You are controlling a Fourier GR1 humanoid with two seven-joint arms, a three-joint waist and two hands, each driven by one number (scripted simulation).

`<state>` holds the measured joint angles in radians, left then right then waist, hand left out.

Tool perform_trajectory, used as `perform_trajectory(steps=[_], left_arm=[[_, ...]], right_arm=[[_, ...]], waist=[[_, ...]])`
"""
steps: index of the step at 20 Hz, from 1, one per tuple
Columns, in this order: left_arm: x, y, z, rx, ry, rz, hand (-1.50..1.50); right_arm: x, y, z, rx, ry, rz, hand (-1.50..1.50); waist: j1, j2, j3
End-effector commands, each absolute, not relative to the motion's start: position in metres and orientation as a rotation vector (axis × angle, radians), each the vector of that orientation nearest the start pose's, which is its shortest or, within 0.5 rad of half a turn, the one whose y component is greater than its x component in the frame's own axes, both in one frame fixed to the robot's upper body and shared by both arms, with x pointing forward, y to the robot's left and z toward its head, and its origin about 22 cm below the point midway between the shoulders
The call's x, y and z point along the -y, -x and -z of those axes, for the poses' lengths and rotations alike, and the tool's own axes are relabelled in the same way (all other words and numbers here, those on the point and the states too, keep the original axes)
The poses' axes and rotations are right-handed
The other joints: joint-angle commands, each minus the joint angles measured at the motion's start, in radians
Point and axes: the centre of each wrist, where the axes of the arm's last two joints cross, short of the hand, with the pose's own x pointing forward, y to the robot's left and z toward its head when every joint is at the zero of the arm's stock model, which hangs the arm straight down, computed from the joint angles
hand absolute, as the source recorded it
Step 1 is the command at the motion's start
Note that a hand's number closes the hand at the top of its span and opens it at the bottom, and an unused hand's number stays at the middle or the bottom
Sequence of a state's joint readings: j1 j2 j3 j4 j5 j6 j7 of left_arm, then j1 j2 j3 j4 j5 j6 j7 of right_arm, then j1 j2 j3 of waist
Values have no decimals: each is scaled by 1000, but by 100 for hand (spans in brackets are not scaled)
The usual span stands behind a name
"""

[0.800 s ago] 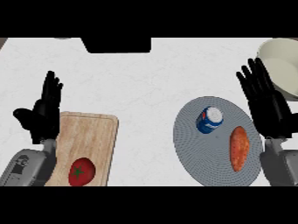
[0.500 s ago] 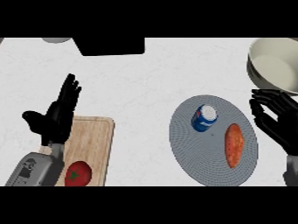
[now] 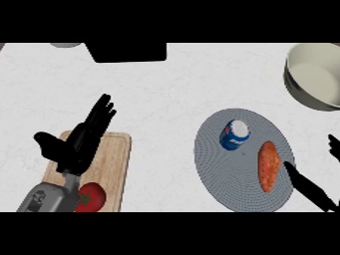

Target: Pick the sweet potato from the placemat and place it in the bowl

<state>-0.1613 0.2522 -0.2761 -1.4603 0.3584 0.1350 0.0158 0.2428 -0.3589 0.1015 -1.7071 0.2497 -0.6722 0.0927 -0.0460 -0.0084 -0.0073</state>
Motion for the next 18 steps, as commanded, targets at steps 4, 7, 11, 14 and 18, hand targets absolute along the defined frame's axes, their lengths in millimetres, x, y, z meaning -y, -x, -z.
perform_trajectory(steps=[4, 7, 11, 14, 18], left_arm=[[-198, -266, -18, 1491, 244, 124, 0], [-199, -269, -27, 1508, 274, 135, 0], [-201, -269, -23, 1496, 271, 169, 0], [-195, -272, -23, 1483, 295, 167, 0], [-209, -276, -29, 1492, 277, 162, 0]], right_arm=[[310, -140, -4, 1152, 1160, -283, -150], [310, -147, -24, 998, 1205, -266, -150], [286, -165, -48, 813, 1171, -314, -150], [264, -180, -81, 715, 1118, -321, -150], [234, -197, -97, 592, 1030, -333, -150]], waist=[[33, 11, -7], [46, 12, -6], [74, 19, -4], [74, 17, -2], [79, 15, 2]])
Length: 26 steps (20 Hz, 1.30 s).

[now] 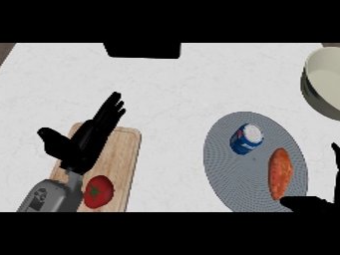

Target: Pick the sweet potato from the placemat and place it in the bowl

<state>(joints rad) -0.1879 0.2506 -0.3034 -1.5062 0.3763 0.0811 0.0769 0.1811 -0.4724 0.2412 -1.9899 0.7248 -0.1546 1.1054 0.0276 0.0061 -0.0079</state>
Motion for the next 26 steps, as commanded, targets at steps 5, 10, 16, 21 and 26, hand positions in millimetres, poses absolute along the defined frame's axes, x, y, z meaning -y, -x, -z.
perform_trajectory(steps=[5, 10, 16, 21, 26], left_arm=[[-202, -269, -39, 1494, 277, 160, 0], [-210, -274, -34, 1485, 284, 144, 0], [-211, -265, -26, 1484, 261, 136, 0], [-208, -275, -25, 1464, 266, 125, 0], [-198, -268, -27, 1475, 267, 117, 0]], right_arm=[[239, -218, -94, 449, 1017, -297, -150], [230, -237, -85, 385, 981, -334, -150], [220, -239, -66, 322, 943, -346, -150], [211, -251, -74, 327, 938, -390, -150], [200, -245, -52, 320, 944, -393, -150]], waist=[[0, -5, 5], [-5, -3, 5], [-17, -6, 6], [-28, -5, 6], [-27, -7, 7]])
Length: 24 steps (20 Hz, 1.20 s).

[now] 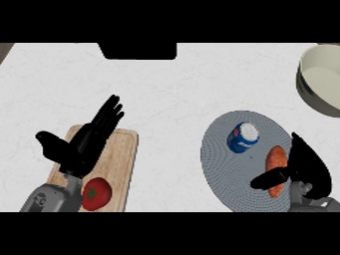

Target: Pick the sweet potato from the placemat and place it in the bowl

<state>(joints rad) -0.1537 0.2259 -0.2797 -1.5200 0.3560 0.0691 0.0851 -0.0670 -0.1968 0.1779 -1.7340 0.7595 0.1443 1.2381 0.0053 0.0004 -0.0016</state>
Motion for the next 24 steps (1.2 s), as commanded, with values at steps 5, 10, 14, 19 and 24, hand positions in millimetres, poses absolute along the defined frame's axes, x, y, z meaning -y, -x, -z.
perform_trajectory(steps=[5, 10, 14, 19, 24], left_arm=[[-199, -264, -17, 1476, 262, 134, 0], [-209, -267, -30, 1499, 273, 154, 0], [-183, -281, -25, 1489, 263, 140, 0], [-200, -258, -11, 1479, 269, 127, 0], [-194, -268, -16, 1477, 259, 140, 0]], right_arm=[[210, -266, -47, 297, 961, -393, -150], [199, -258, -26, 300, 957, -362, -150], [218, -257, -29, 297, 984, -367, -150], [226, -261, -23, 303, 982, -343, -150], [210, -259, -5, 303, 976, -359, -150]], waist=[[-1, 0, 1], [-3, -1, 1], [-13, 1, 1], [-4, -1, 1], [-6, 0, 1]])
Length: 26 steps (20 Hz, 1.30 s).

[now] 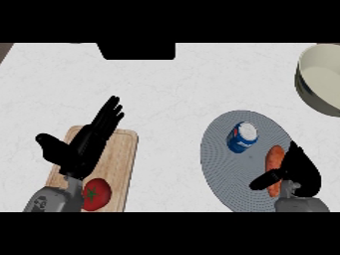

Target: Pick the sweet potato from the placemat and place it in the bowl

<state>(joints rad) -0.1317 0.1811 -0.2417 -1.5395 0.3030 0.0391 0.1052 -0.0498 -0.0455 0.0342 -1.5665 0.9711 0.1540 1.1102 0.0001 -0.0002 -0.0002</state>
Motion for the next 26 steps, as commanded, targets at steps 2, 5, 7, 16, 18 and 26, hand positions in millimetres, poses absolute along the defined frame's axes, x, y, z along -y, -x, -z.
perform_trajectory(steps=[2, 5, 7, 16, 18, 26], left_arm=[[-203, -259, -16, 1469, 291, 131, 0], [-211, -270, -28, 1479, 269, 121, 0], [-194, -268, -22, 1477, 280, 124, 0], [-205, -260, -23, 1486, 268, 133, 0], [-210, -267, -28, 1488, 276, 141, 0], [-217, -260, -16, 1475, 265, 123, 0]], right_arm=[[237, -254, -2, 363, 982, -316, 150], [226, -268, 3, 419, 1005, -390, 150], [228, -254, 12, 424, 1026, -391, 150], [215, -279, 2, 400, 1053, -478, 150], [234, -263, 1, 608, 972, -799, 150], [269, -236, -24, 1038, 779, -1527, 150]], waist=[[0, 0, 0], [1, 0, 0], [-1, 0, 0], [3, 0, 0], [4, 1, 1], [-4, -4, 1]])
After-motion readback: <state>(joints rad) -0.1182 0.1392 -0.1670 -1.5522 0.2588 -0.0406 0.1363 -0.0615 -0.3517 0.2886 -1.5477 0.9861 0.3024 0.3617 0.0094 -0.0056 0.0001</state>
